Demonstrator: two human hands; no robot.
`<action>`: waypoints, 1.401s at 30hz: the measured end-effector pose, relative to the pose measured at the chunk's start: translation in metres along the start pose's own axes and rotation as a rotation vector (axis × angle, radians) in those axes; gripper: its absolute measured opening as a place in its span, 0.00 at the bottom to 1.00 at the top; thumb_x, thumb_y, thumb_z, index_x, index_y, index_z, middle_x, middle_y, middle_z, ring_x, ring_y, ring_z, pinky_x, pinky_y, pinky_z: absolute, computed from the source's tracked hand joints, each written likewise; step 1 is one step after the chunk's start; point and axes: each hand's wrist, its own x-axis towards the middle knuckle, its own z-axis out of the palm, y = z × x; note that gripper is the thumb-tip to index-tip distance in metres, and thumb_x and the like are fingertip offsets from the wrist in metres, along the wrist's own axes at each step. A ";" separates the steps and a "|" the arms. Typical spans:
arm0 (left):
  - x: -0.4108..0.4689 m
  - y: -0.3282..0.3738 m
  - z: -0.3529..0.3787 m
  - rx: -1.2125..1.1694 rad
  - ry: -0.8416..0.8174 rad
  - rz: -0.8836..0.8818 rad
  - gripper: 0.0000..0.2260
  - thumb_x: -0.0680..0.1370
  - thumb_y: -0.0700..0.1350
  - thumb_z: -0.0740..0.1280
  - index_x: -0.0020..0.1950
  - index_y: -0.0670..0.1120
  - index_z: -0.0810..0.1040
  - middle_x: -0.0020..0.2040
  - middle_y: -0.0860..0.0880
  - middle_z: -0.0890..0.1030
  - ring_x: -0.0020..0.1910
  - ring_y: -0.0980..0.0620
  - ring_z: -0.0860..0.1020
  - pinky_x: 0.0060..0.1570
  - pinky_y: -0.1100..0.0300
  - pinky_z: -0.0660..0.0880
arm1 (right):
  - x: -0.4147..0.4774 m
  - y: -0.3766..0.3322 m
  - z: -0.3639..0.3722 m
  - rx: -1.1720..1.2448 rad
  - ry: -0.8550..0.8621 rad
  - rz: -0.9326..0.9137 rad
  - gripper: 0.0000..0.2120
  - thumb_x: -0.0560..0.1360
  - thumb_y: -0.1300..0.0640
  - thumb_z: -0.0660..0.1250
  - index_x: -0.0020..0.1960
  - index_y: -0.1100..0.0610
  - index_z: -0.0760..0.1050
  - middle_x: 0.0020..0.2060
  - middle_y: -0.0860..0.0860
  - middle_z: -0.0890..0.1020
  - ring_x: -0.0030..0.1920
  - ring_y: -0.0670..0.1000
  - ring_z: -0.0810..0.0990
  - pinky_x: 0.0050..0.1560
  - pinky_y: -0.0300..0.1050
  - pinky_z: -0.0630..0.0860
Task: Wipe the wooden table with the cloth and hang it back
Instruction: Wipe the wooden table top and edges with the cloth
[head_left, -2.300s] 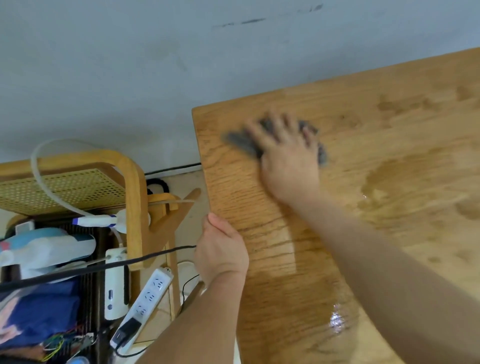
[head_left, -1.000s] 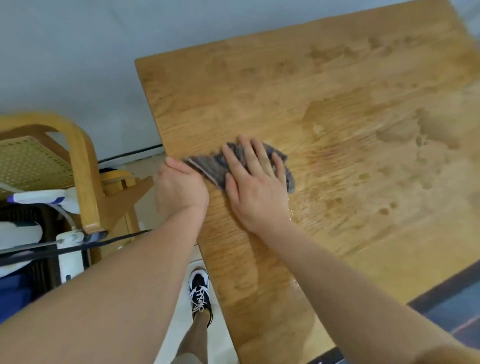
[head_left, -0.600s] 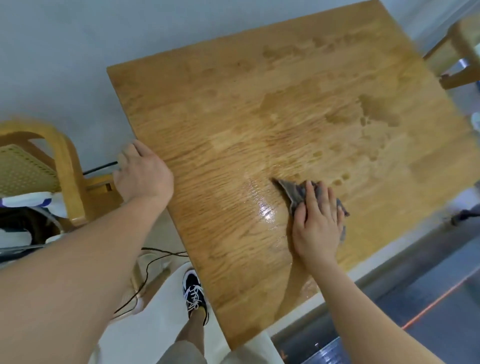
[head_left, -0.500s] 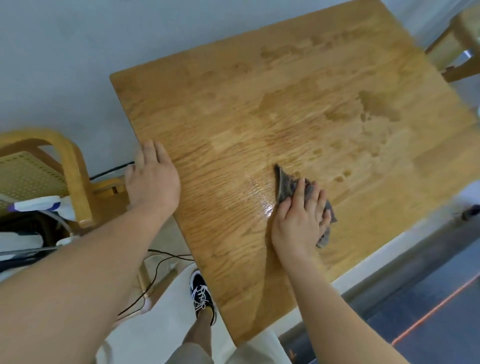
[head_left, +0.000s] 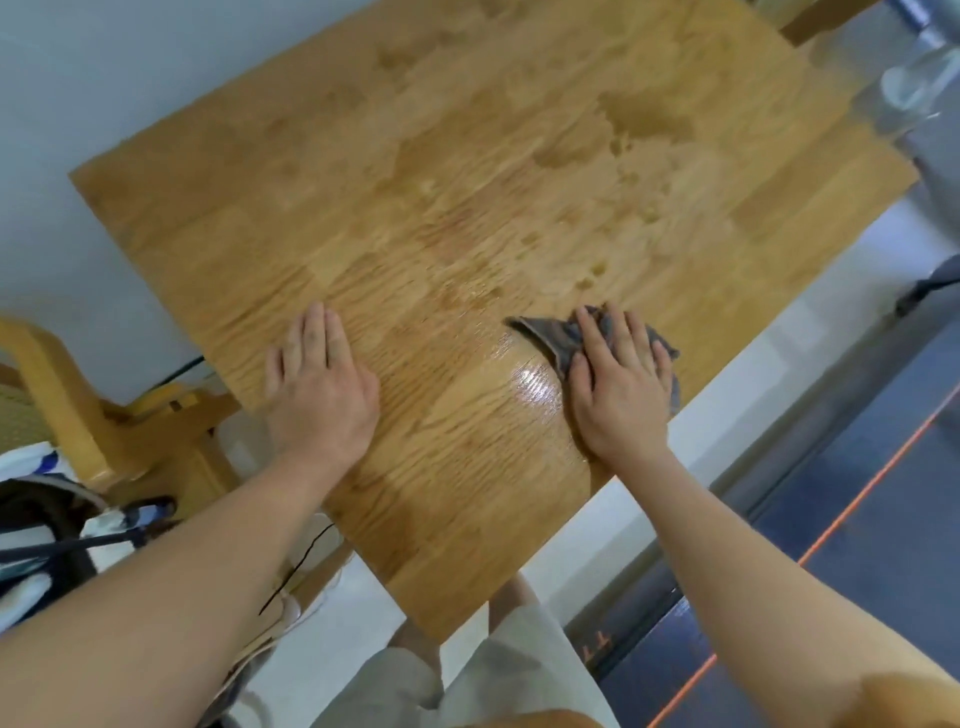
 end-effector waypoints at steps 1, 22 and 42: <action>-0.002 -0.001 0.005 -0.009 0.043 0.009 0.27 0.81 0.50 0.48 0.78 0.40 0.49 0.78 0.43 0.51 0.77 0.44 0.50 0.74 0.44 0.50 | 0.004 0.007 -0.002 0.005 0.004 0.096 0.24 0.81 0.46 0.49 0.77 0.43 0.58 0.78 0.50 0.59 0.78 0.51 0.51 0.76 0.56 0.49; -0.001 -0.005 0.021 -0.048 0.210 -0.003 0.27 0.78 0.51 0.49 0.76 0.42 0.57 0.77 0.44 0.59 0.76 0.46 0.56 0.72 0.45 0.54 | 0.037 -0.031 -0.004 0.064 0.105 0.275 0.28 0.80 0.56 0.52 0.77 0.39 0.54 0.79 0.50 0.52 0.79 0.54 0.50 0.75 0.59 0.48; 0.001 -0.008 0.021 -0.056 0.210 -0.003 0.27 0.78 0.49 0.51 0.76 0.42 0.60 0.76 0.45 0.61 0.75 0.46 0.58 0.72 0.46 0.56 | -0.022 -0.043 0.006 -0.100 -0.095 -0.509 0.22 0.81 0.46 0.53 0.75 0.44 0.63 0.77 0.48 0.60 0.78 0.52 0.56 0.73 0.59 0.57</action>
